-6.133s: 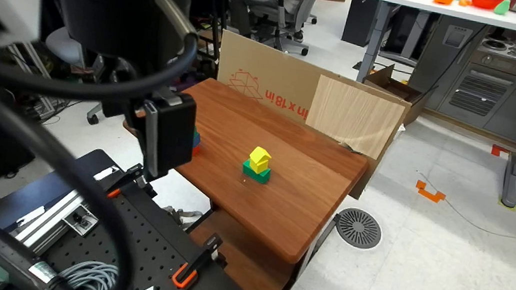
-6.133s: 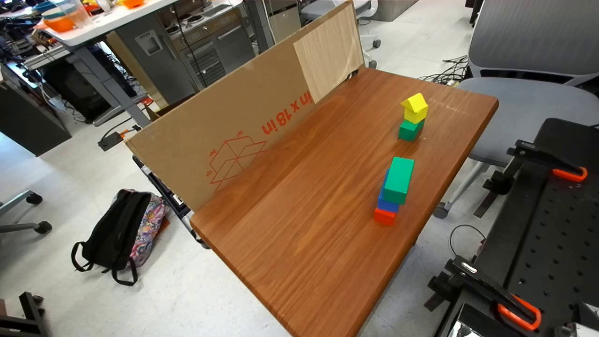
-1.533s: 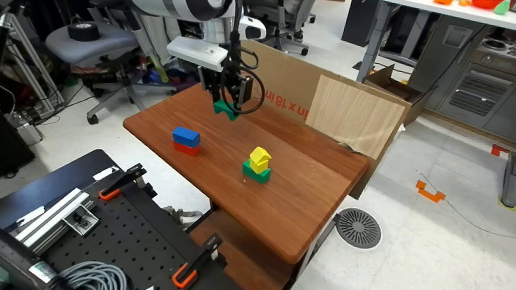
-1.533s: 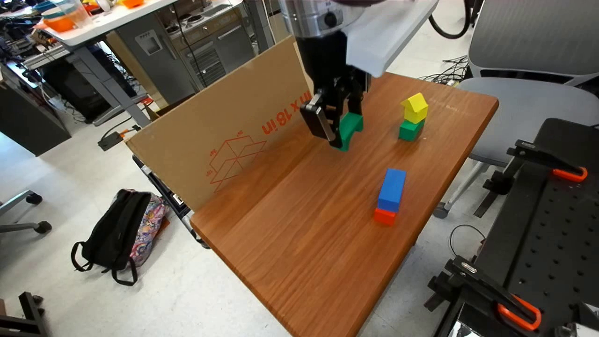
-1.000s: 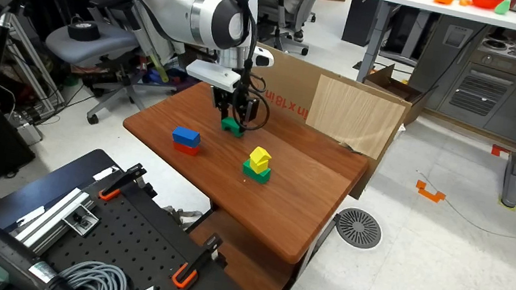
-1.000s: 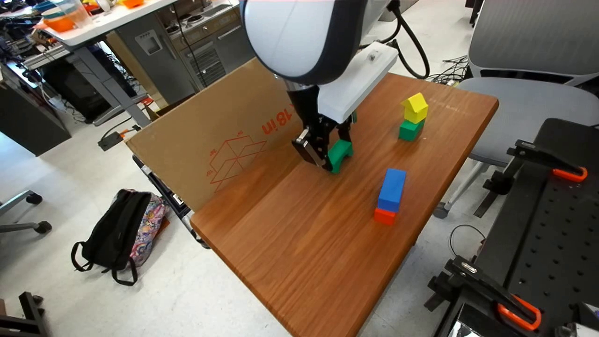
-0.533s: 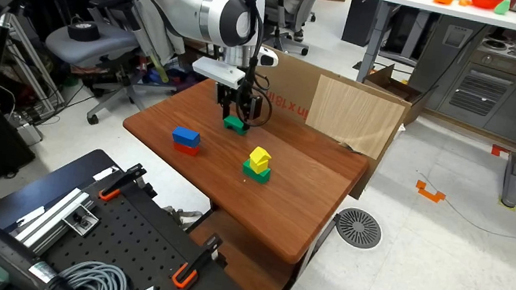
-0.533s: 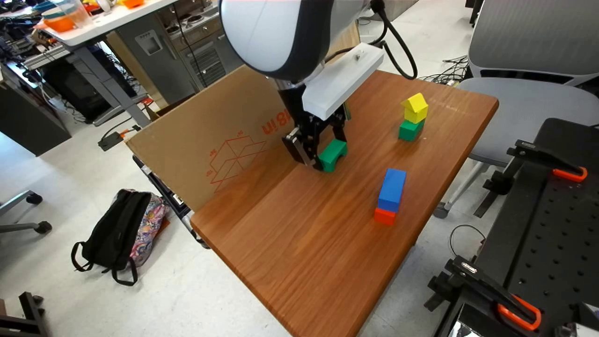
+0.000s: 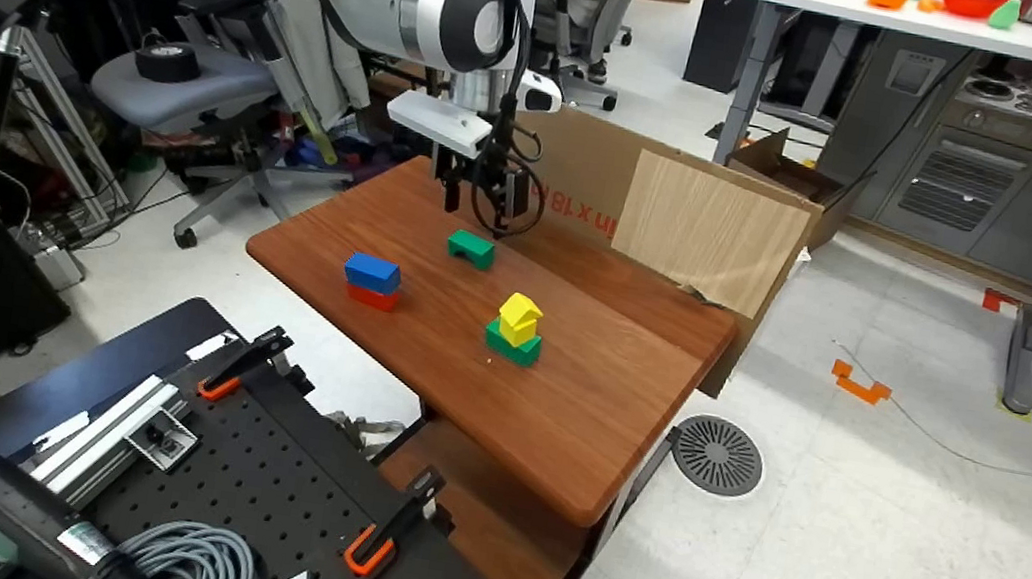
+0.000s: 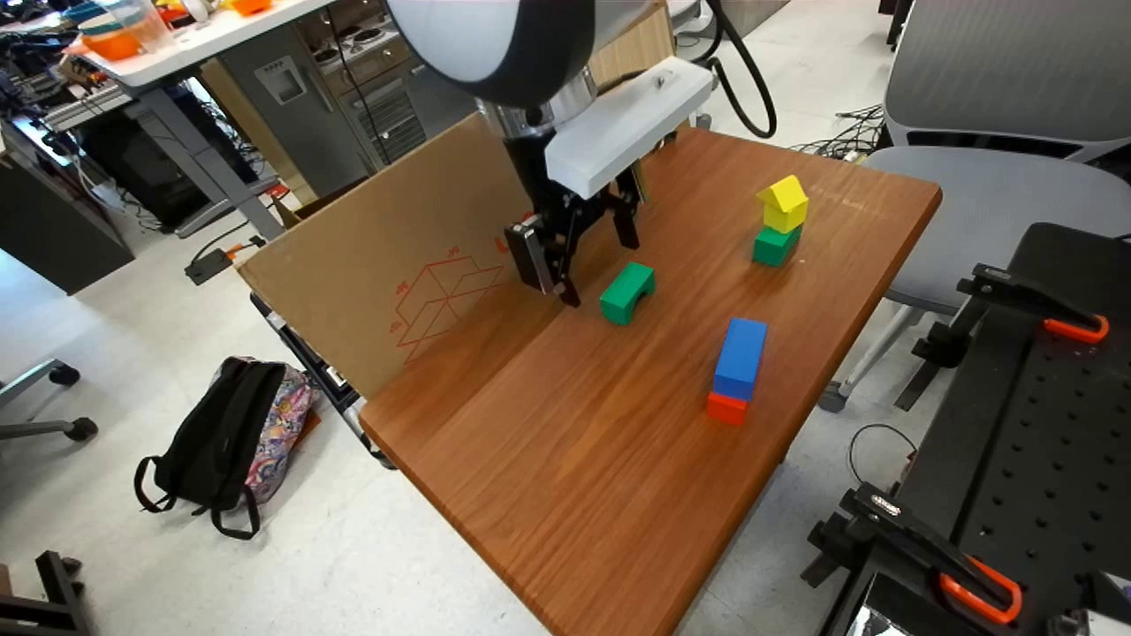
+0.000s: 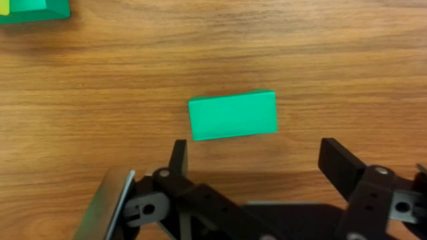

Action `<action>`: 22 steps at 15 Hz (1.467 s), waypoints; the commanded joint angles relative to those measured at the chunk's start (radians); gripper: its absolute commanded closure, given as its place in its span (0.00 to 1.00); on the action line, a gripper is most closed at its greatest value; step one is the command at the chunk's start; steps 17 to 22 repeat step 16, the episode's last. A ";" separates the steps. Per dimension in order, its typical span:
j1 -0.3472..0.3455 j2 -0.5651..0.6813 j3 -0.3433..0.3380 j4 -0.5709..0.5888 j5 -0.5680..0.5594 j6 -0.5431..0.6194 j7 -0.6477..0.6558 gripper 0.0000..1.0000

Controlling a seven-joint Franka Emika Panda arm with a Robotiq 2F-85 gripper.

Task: Pick the green block and put it on the table

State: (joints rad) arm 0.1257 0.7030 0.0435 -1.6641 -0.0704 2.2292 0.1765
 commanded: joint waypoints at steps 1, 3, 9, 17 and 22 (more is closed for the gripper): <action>-0.002 -0.152 -0.005 -0.131 0.017 0.048 -0.003 0.00; -0.002 -0.231 -0.011 -0.204 0.006 0.070 -0.005 0.00; -0.008 -0.471 -0.013 -0.435 -0.009 0.031 -0.018 0.00; -0.007 -0.377 -0.009 -0.343 -0.004 0.033 -0.009 0.00; -0.007 -0.377 -0.009 -0.343 -0.004 0.033 -0.009 0.00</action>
